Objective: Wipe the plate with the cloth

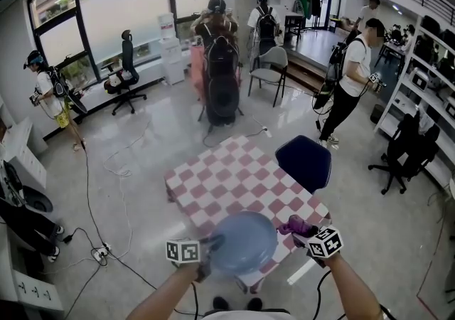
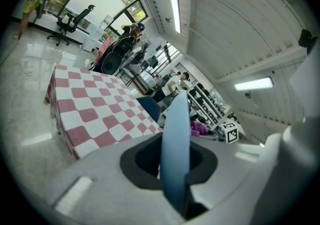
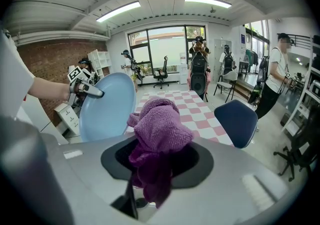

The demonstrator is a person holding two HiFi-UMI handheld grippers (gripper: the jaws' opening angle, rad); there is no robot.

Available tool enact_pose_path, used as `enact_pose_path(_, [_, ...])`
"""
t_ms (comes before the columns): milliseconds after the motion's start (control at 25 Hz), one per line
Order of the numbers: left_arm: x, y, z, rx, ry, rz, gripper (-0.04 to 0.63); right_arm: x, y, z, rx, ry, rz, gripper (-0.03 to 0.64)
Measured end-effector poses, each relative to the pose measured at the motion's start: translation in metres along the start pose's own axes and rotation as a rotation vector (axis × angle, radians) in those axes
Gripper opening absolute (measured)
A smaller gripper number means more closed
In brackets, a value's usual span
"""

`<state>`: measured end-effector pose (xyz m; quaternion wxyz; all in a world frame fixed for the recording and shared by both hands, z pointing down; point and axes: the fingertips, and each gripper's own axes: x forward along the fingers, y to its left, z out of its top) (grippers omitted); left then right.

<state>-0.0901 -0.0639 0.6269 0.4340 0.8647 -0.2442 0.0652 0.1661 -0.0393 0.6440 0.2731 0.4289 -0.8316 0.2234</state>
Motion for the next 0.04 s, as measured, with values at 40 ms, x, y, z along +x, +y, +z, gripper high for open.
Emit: enact_pose_path(40, [0.0005, 0.0000, 0.0004, 0.000, 0.000, -0.001, 0.041, 0.0003, -0.0006, -0.0001, 0.000, 0.000, 0.000, 0.147])
